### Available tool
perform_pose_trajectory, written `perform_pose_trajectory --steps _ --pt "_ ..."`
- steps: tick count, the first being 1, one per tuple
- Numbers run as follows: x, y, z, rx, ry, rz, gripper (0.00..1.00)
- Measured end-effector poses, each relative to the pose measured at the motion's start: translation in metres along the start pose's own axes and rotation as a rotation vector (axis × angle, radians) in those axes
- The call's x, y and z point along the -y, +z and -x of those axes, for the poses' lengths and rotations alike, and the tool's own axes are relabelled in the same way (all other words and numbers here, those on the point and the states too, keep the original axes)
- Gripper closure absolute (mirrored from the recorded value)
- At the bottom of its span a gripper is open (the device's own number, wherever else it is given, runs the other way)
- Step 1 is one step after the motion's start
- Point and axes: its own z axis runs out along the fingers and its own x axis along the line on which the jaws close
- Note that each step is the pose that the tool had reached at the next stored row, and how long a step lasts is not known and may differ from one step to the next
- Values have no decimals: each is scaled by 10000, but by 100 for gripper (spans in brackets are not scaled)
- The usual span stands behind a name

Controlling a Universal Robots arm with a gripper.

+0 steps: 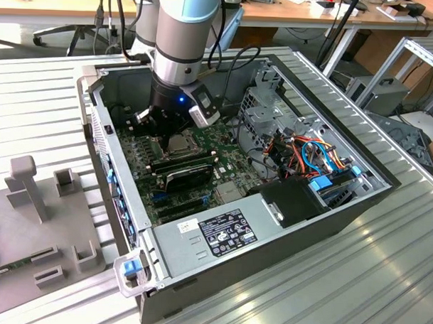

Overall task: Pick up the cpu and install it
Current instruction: 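Close the cpu cover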

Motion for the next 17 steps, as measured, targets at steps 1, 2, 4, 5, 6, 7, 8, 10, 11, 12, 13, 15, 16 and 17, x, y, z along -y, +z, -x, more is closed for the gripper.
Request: perform_pose_trajectory --steps 1,2,4,5,6,7,8,10,11,12,13,15,16,17 --pt "-1 -15 0 0 -1 1 89" --pt "-1 -39 -1 0 0 0 89" --pt "-2 -51 -1 3 0 3 89" --pt "-2 -45 -1 3 -1 3 89" --pt "-1 -34 -1 1 0 1 89" --pt "-3 -34 0 0 0 1 89" --pt "-19 -33 3 2 1 7 89" --pt "-52 -32 6 1 -1 11 89" --pt "-72 -28 17 3 -2 13 89" --pt "-81 -21 36 2 -1 12 89" --pt "-86 -9 46 3 -1 14 89" --pt "-91 21 47 2 0 16 89" --pt "-92 37 48 2 -2 17 89" --pt "-92 51 49 2 -2 17 89"
